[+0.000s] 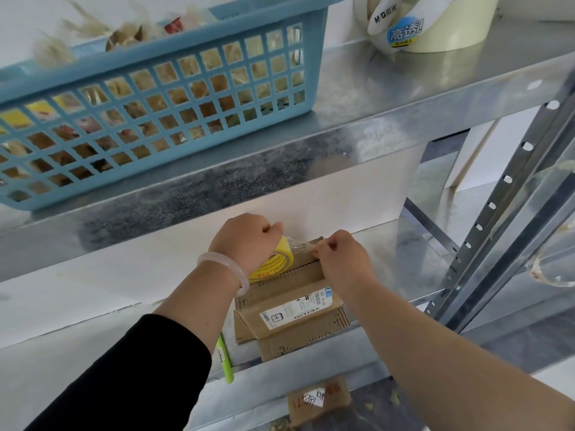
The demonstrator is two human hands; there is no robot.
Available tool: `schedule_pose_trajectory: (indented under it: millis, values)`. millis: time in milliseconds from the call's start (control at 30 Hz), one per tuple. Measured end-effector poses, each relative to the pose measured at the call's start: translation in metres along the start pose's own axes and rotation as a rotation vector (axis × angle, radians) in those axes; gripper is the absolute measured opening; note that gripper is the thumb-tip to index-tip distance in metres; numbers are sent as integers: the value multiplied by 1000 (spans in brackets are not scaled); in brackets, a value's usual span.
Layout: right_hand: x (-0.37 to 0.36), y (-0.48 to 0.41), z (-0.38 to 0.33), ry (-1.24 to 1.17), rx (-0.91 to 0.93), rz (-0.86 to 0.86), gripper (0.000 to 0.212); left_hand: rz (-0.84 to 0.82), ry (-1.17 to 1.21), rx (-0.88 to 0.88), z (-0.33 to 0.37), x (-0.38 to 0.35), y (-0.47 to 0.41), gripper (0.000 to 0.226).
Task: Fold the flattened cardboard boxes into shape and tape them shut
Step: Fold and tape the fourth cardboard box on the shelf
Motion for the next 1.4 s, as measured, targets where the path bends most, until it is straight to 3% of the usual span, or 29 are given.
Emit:
schedule_pose_trajectory:
  millis: [133, 233, 300, 467, 600, 867, 1400]
  values:
    - [2, 1, 2, -84, -23, -1, 9, -162, 258, 35, -5, -1, 3, 18]
    - [2, 1, 4, -153, -42, 12, 7, -252, 372, 45, -14, -2, 7, 20]
    - [3, 0, 9, -251, -77, 50, 7, -246, 387, 47, -18, -3, 9, 12]
    - [5, -1, 13, -386, -120, 77, 8, -112, 419, 72, -14, -3, 10, 24]
    - [6, -1, 14, -402, -131, 81, 7, -85, 633, 143, -6, -7, 9, 30]
    - [5, 2, 11, -410, -132, 28, 7, -61, 553, 110, -15, -15, 9, 28]
    - [62, -2, 20, -930, -207, 217, 11, -194, 143, -46, 28, -29, 7, 22]
Point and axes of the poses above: each hand's wrist, its own y-axis away from the middle knuckle, its own x-axis out of the back of the hand, z = x × y, the point moved 6 cm from there along -y, towards the middle knuckle, and after that the axes turned 8 degrees about x, right-handed, at the moved point
